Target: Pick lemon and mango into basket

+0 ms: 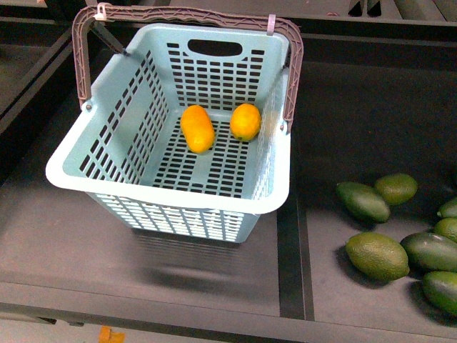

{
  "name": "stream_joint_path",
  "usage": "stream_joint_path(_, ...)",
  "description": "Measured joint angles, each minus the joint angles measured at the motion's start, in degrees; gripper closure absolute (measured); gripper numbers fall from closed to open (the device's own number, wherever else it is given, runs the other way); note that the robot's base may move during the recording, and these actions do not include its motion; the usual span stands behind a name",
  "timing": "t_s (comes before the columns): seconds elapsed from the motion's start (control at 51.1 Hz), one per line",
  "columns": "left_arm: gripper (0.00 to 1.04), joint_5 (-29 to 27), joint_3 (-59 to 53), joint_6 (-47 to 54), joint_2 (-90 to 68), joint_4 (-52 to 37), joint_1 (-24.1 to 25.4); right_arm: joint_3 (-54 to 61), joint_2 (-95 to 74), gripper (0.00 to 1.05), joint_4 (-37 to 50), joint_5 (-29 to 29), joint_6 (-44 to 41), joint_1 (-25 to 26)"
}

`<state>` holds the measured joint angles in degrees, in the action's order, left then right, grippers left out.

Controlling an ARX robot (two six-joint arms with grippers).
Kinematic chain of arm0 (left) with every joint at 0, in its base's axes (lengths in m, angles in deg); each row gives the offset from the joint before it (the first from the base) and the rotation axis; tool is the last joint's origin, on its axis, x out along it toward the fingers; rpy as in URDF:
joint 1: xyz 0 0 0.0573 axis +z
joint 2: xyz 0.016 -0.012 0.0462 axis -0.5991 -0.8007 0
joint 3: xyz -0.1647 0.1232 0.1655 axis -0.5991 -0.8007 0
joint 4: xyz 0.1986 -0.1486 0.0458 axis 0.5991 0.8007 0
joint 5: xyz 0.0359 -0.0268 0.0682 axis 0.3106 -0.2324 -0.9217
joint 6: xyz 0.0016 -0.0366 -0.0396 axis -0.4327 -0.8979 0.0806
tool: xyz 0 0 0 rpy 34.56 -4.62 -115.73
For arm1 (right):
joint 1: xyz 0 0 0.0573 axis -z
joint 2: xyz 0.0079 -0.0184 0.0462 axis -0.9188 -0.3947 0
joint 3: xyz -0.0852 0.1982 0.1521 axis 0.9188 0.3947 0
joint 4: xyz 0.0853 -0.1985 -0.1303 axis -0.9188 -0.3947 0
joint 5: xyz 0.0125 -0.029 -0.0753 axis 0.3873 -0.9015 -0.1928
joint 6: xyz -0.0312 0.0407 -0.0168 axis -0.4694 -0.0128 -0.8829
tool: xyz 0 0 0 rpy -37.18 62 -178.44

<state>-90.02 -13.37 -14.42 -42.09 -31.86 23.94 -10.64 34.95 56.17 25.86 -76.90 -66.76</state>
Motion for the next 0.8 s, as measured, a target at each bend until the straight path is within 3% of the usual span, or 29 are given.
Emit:
stream_joint_path(0.352,1.01,6.56,-16.46,1.40,18.05,1.16,7.37,0.00,0.02,0.09,-0.02,0.02,0.02,0.00)
stream_joint_path(0.45,1.01,11.43,-18.84,1.57,24.65,6.01,10.84,0.00,0.00,0.09,0.00,0.02,0.02,0.00)
stream_joint_path(0.509,1.01,11.56,-19.56,1.55,29.03,9.29,12.52,0.00,0.00,0.09,-0.02,-0.04,0.00,0.00)
stream_joint_path(0.802,1.01,12.00,-21.24,1.60,43.65,21.88,12.61,0.00,0.00,0.09,-0.02,0.02,0.00,0.00)
